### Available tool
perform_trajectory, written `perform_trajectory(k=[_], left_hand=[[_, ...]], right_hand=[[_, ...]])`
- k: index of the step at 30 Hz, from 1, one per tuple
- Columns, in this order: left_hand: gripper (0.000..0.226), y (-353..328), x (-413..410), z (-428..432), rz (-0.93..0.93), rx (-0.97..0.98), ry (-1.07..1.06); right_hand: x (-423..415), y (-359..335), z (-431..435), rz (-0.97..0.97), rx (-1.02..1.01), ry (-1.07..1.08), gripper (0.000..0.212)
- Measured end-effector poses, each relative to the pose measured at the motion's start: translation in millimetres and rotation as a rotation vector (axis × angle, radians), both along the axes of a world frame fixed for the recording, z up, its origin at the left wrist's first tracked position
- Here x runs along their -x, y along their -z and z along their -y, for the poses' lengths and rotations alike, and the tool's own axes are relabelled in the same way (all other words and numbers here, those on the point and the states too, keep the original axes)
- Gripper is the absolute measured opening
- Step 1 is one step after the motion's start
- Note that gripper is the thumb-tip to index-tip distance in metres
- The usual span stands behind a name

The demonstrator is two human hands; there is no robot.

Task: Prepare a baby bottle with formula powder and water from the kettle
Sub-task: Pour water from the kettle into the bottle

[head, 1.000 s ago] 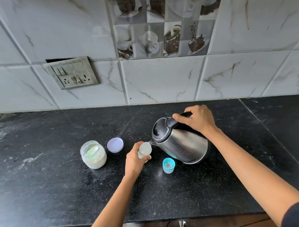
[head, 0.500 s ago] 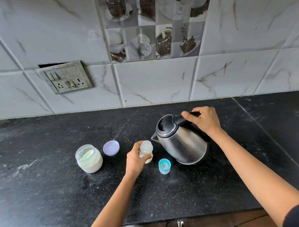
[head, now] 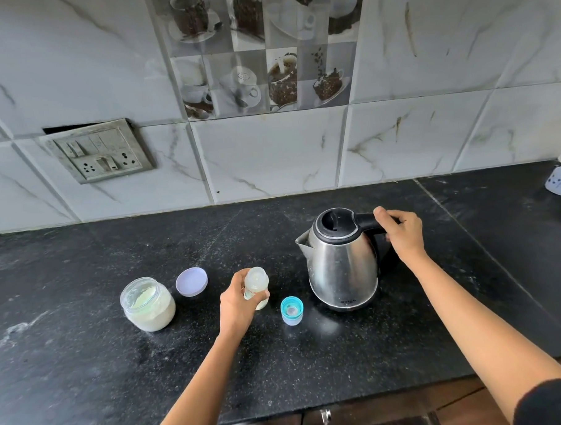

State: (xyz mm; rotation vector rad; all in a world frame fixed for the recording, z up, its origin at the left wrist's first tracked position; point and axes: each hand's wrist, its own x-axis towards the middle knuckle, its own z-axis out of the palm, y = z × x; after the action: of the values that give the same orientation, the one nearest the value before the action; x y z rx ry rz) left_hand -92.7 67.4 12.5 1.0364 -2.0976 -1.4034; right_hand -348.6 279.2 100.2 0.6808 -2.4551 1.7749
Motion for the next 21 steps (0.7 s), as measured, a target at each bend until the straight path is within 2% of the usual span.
perform_trajectory(k=[4, 8, 14, 16, 18, 21], left_hand=[[0.051, 2, 0, -2, -0.006, 0.013, -0.008], [0.051, 2, -1, -4, -0.006, 0.011, -0.016], [0.053, 5, -7, -5, -0.016, -0.003, -0.050], [0.053, 6, -11, -6, -0.023, -0.013, -0.067], [0.051, 7, -16, -6, -0.034, -0.022, -0.079], [0.052, 9, -25, -4, -0.040, -0.031, -0.101]], right_hand=[[1, 9, -12, 0.067, 0.054, 0.000, 0.062], [2, 19, -23, 0.101, 0.063, -0.010, 0.048], [-3, 16, -23, 0.107, 0.031, -0.004, 0.044], [-8, 15, -19, -0.001, 0.081, 0.121, 0.033], [-16, 13, -10, -0.231, 0.142, 0.263, 0.019], [-39, 4, 11, -0.643, 0.145, 0.229, 0.015]])
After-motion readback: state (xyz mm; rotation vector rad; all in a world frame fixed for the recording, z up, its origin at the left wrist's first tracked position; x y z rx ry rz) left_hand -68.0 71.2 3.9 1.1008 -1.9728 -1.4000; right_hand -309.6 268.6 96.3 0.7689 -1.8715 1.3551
